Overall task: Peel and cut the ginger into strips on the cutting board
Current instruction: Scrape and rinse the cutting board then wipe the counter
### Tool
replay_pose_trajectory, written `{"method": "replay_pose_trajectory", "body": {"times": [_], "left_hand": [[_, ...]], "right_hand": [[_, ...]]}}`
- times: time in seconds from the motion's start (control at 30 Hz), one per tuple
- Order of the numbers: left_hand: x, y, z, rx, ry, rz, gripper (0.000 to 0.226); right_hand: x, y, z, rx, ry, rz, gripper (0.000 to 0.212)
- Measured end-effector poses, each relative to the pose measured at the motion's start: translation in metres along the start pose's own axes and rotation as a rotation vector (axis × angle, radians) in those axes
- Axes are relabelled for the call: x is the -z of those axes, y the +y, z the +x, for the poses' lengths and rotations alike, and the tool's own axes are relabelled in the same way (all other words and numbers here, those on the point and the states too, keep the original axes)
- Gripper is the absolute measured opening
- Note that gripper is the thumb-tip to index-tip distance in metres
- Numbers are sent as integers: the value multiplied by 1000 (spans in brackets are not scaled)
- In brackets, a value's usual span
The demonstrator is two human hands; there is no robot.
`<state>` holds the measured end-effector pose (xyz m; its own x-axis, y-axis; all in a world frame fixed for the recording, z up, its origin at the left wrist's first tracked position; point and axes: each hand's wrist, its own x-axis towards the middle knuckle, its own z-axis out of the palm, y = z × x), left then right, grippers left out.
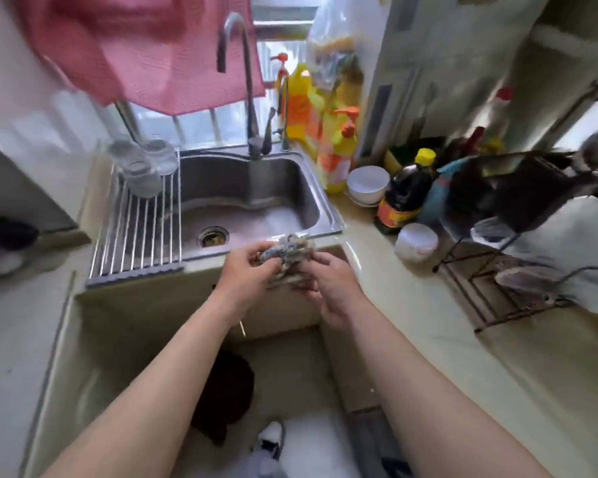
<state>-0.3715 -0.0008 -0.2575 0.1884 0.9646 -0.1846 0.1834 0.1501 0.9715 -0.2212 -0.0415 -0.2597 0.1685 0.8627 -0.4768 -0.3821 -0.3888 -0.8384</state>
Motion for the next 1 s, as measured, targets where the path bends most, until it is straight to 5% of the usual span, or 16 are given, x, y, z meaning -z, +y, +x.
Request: {"method": "replay_pose_trajectory", "body": {"times": [0.3,0.47,0.73,1.0], "left_hand": [[180,-40,89,68,483,79,29],[231,-52,97,254,770,184,28],[103,-2,67,83,394,211,43],[-135,71,-19,-81,-117,63,24]], "right_hand": [[-180,28,110,-201,-263,6,60],[-180,33,109,-262,-320,-154,67],[-57,18,43,-206,-165,-96,75],[159,-1,-110,-38,141,223,78]]}}
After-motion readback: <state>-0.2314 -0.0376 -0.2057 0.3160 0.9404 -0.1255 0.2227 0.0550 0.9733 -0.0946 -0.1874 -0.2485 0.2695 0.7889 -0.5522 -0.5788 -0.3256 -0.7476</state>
